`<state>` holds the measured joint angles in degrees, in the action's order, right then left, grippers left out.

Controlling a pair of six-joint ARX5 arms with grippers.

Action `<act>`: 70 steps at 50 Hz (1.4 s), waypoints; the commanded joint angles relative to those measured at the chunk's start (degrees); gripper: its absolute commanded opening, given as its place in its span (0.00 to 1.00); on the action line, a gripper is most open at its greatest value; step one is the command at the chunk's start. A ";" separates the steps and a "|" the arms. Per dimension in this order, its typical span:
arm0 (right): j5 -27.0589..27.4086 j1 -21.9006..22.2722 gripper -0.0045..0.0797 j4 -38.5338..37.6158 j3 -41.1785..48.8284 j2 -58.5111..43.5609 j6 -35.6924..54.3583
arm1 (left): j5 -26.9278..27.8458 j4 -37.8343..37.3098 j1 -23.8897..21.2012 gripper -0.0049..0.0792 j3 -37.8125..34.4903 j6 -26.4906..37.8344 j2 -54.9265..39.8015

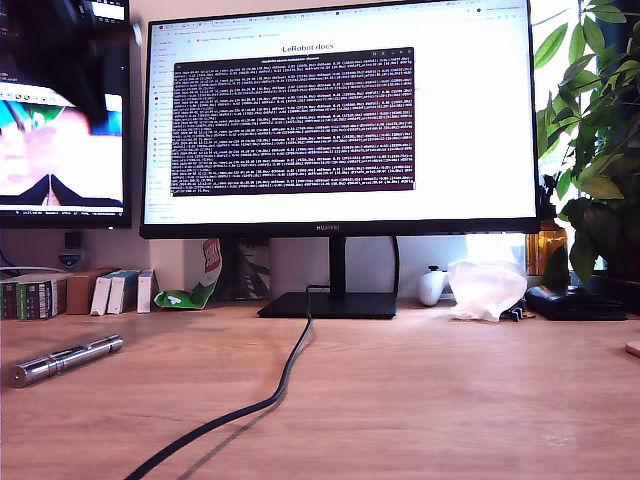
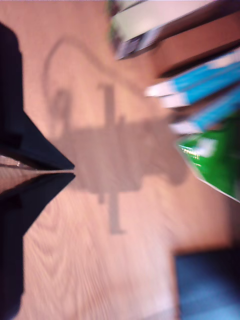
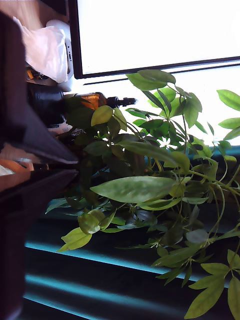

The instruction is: Pick the metallic laser pointer with your right arm, pass it to your left arm, then place it down to the left side of the table

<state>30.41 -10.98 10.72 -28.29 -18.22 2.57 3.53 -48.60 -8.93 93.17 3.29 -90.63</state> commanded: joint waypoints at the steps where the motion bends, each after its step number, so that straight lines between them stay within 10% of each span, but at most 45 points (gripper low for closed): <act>1: 0.24 -0.09 0.10 -0.33 0.87 0.00 -1.68 | -0.26 0.94 0.55 0.04 -3.96 0.15 1.16; 24: 2.93 1.14 0.10 -17.55 4.72 -8.70 -5.33 | -5.38 21.92 0.50 0.04 -26.73 -0.28 23.47; 44: 3.23 1.64 0.10 -17.07 6.88 -14.60 2.21 | -8.07 39.54 -0.68 0.04 -46.90 1.14 34.71; 56: 4.55 11.13 0.10 -31.41 13.68 -14.62 4.48 | -9.99 49.29 0.55 0.04 -55.71 2.51 35.63; 70: -16.04 21.53 0.10 -27.52 15.96 -14.47 -2.64 | -10.05 52.76 1.44 0.04 -60.50 2.60 36.28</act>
<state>16.64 11.05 -16.82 -13.96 -32.64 0.21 -6.37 2.70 -7.94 35.18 5.61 -55.35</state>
